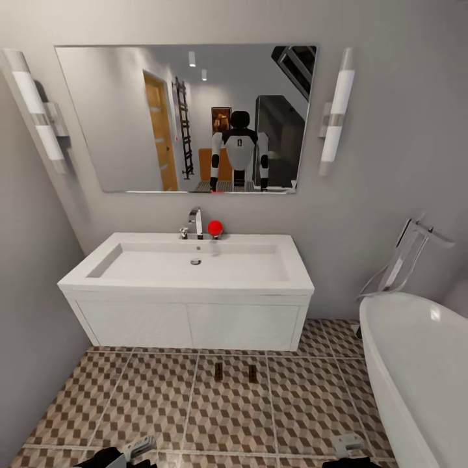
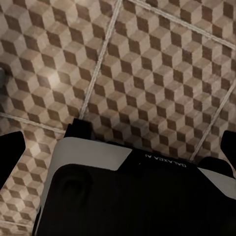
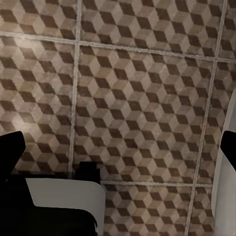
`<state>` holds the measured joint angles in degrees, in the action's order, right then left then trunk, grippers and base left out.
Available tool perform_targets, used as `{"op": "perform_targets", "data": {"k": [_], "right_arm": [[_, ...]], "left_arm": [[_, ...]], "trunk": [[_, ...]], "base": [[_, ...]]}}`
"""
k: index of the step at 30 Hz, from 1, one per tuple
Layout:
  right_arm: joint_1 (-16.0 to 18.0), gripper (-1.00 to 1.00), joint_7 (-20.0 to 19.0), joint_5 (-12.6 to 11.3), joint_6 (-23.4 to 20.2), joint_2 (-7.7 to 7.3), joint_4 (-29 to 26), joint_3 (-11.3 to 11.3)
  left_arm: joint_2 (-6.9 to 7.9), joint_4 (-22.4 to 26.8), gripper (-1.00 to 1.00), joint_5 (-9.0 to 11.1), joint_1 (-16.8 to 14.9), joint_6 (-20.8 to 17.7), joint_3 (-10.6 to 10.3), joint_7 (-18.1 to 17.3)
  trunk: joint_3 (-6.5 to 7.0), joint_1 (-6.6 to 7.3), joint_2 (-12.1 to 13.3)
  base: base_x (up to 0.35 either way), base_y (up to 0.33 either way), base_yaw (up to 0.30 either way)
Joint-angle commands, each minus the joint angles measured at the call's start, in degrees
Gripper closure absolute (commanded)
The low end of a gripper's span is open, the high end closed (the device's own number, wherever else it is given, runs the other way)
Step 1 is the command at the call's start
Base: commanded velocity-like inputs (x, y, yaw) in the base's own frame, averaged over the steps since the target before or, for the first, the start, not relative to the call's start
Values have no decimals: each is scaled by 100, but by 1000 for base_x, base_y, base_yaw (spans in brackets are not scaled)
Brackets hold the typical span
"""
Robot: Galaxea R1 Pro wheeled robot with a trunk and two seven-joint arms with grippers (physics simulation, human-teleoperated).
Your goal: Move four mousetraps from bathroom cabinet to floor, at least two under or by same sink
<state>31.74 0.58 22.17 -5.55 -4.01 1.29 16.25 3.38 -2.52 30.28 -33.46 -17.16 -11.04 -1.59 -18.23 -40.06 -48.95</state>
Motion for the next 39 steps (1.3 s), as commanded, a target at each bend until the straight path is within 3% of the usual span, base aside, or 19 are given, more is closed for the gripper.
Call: {"op": "perform_targets", "data": {"k": [1,24,35,39], "right_arm": [[8,-100,6,60,-7,-2,12,48],[8,-100,-1,59,-7,-1,12,44],[8,-100,3,65,-7,0,12,44],[8,-100,4,66,-7,0,12,44]], "left_arm": [[0,-11,-100,54,-7,-11,-48,-17],[-1,-11,-100,52,139,23,-48,-17],[3,-11,-100,50,146,30,-48,-10],[-1,-11,-100,50,146,82,-48,-14]], "trunk": [[12,22,36],[429,527,959],[697,769,1400],[729,769,1400]], "base": [[0,0,0],[0,0,1],[0,0,99],[0,0,134]]}}
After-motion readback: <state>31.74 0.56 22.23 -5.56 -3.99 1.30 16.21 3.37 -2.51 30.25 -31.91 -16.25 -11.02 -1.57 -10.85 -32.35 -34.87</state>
